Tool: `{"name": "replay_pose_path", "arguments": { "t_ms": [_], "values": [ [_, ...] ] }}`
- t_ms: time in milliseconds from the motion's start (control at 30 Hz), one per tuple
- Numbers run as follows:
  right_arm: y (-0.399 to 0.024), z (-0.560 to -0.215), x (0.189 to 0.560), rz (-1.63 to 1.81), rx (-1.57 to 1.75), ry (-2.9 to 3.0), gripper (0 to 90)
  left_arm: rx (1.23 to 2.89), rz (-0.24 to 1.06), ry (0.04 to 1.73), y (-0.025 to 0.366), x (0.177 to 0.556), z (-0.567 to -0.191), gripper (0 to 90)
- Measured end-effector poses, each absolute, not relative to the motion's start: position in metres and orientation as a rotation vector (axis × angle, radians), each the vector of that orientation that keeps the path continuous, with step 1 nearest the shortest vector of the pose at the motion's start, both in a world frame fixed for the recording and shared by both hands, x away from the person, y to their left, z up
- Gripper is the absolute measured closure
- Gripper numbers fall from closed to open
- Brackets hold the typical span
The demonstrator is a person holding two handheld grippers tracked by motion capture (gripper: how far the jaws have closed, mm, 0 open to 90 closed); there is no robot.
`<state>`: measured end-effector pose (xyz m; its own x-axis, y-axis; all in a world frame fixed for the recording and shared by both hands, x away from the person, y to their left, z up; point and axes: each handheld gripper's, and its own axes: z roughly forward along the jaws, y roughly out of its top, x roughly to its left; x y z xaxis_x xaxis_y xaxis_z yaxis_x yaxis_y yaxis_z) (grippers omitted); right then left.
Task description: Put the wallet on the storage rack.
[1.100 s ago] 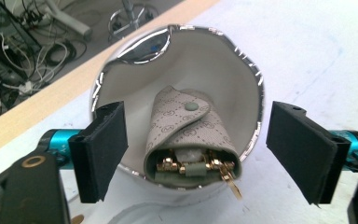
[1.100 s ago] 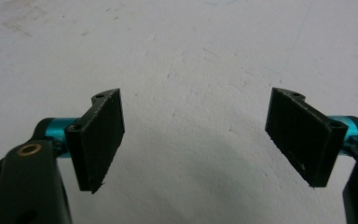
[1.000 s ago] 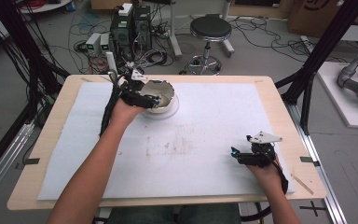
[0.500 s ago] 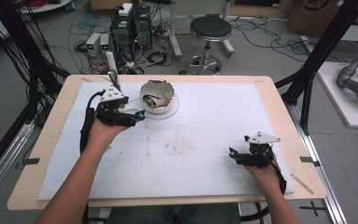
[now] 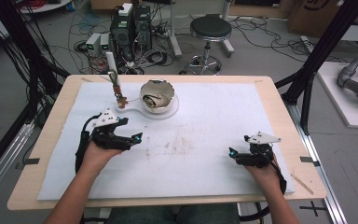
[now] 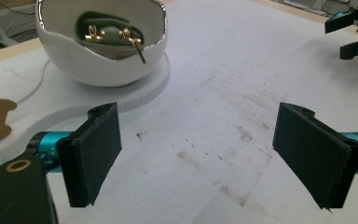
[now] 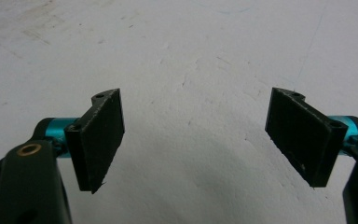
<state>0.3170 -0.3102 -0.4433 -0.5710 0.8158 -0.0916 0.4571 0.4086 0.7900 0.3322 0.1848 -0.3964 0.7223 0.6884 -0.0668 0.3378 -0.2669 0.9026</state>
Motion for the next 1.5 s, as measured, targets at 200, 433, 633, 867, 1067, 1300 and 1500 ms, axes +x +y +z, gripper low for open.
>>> {"name": "replay_pose_path", "arguments": {
  "t_ms": [200,433,633,867,1067,1300,1500],
  "values": [
    [-0.314,-0.444,0.318,1.046,1.103,2.186,19.9,1.850,0.377,0.804,0.195,0.328,-0.408,15.4],
    [-0.316,-0.443,0.319,1.051,1.105,2.177,19.9,1.823,0.400,0.800,0.203,0.327,-0.414,15.3],
    [-0.315,-0.443,0.319,1.036,1.100,2.184,19.9,1.825,0.398,0.806,0.206,0.328,-0.415,15.4],
    [-0.313,-0.441,0.316,1.035,1.089,2.180,19.9,1.812,0.406,0.817,0.211,0.326,-0.415,15.4],
    [-0.313,-0.443,0.319,1.033,1.097,2.186,19.9,1.819,0.397,0.827,0.214,0.327,-0.418,15.4],
    [-0.315,-0.444,0.319,1.028,1.105,2.185,19.9,1.843,0.378,0.822,0.212,0.329,-0.421,15.4],
    [-0.316,-0.444,0.319,1.020,1.116,2.186,19.9,1.853,0.363,0.830,0.211,0.330,-0.423,15.4]
  ]
}}
